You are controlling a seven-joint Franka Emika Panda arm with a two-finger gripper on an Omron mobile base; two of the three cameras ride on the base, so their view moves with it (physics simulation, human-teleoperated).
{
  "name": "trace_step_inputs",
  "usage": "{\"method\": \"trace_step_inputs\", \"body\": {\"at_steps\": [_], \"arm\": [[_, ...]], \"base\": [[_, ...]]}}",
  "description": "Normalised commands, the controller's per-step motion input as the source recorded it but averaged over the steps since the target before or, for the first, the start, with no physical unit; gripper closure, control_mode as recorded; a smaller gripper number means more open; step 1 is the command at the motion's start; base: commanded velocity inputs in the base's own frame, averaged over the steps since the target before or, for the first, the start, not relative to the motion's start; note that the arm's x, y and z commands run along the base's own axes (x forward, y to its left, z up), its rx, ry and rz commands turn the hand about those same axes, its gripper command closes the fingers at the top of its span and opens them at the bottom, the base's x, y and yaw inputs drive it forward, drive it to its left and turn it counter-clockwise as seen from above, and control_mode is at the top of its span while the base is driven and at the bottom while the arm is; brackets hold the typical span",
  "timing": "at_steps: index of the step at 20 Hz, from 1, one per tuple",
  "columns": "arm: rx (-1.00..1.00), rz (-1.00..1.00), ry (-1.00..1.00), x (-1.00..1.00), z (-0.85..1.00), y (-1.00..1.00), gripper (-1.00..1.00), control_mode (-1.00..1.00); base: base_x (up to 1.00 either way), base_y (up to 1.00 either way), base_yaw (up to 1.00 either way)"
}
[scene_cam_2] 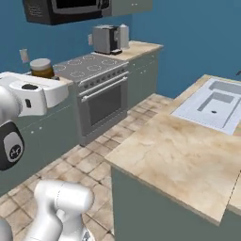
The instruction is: Take the cinnamon bottle from the cabinet and place it on the dining table, next to the plate with the cupcake. Then take the chocolate from the dining counter and place it on the cupcake plate.
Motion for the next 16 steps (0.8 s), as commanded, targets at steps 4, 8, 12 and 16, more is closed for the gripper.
{"method": "trace_step_inputs", "body": {"at_steps": [4,8,12,16], "arm": [[0.0,0.0,0.0,0.0,0.0,0.0,1.0,1.0],[0.0,0.0,0.0,0.0,0.0,0.0,1.0,1.0],[0.0,0.0,0.0,0.0,0.0,0.0,1.0,1.0],[0.0,0.0,0.0,0.0,0.0,0.0,1.0,1.0]], "base": [[0.55,0.43,-0.65],[0.15,0.19,-0.58],[0.0,-0.03,-0.46],[0.0,-0.54,-0.33]]}}
